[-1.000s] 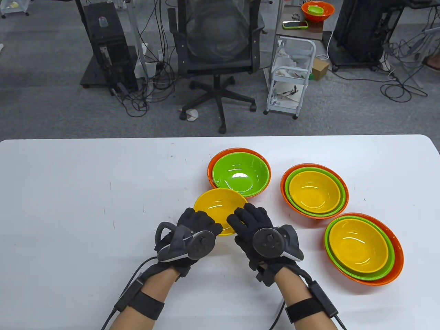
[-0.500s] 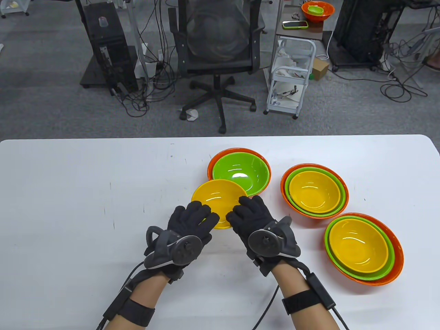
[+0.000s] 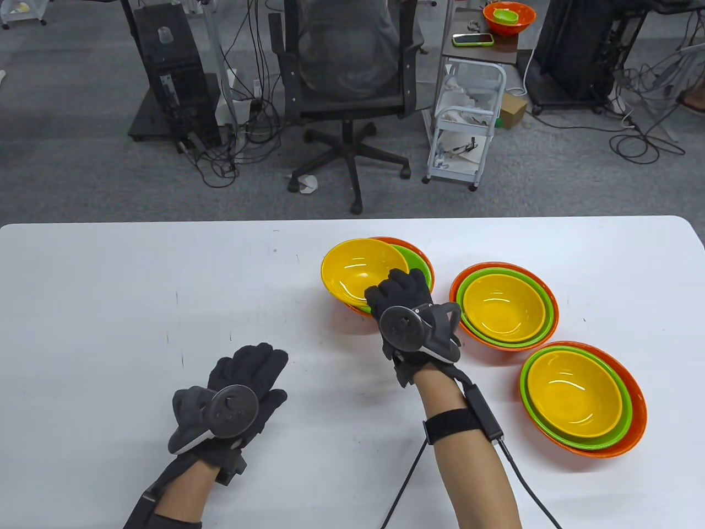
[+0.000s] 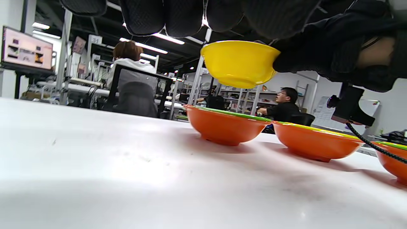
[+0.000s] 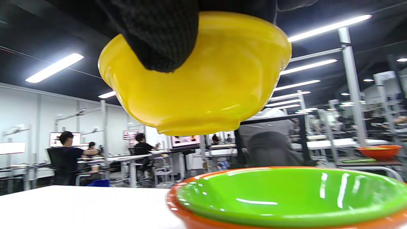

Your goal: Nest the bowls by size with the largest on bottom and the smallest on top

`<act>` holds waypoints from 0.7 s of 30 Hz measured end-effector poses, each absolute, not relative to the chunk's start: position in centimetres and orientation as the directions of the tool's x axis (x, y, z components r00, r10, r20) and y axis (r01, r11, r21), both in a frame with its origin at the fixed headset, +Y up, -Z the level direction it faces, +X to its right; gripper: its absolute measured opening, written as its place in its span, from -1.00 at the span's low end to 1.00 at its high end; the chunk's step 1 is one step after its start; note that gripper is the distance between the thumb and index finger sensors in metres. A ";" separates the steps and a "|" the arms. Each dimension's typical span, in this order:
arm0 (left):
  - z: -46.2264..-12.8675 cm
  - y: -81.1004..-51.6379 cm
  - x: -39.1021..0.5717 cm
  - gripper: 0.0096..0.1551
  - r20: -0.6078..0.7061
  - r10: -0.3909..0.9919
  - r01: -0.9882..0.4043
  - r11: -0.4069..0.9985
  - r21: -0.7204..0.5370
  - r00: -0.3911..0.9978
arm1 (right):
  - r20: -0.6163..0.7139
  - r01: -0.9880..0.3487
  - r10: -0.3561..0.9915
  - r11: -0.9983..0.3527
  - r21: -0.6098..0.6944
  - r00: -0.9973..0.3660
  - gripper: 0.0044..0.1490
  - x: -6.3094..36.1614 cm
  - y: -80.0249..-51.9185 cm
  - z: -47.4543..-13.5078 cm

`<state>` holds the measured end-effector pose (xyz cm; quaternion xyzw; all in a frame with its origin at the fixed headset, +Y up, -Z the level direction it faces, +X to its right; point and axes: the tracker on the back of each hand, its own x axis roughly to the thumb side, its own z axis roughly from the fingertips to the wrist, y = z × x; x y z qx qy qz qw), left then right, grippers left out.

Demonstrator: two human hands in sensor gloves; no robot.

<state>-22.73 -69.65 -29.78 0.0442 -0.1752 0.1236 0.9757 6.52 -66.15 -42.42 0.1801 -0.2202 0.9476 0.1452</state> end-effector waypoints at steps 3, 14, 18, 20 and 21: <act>-29.9 -70.2 -23.3 -0.20 0.333 0.249 -0.270 0.963 0.018 0.910 | 0.339 -0.332 0.210 -0.873 -0.358 -0.917 -0.51 6.6 -66.8 -44.0; -30.0 -70.6 -24.2 -0.20 0.305 0.305 -0.321 0.947 0.000 0.902 | 0.155 -0.208 0.168 -0.933 -0.293 -0.973 -0.51 6.0 -70.4 -47.6; -30.0 -70.6 -24.3 -0.20 0.303 0.318 -0.333 0.943 0.000 0.898 | 0.143 -0.176 0.142 -0.949 -0.262 -0.979 -0.52 5.6 -71.3 -48.0; -30.0 -70.6 -24.3 -0.21 0.305 0.321 -0.336 0.942 -0.003 0.897 | 0.143 -0.163 0.129 -0.953 -0.257 -0.981 -0.51 5.4 -71.5 -48.1; -30.0 -70.7 -24.2 -0.20 0.309 0.319 -0.334 0.943 -0.005 0.896 | 0.140 -0.159 0.126 -0.954 -0.255 -0.982 -0.52 5.3 -71.6 -48.1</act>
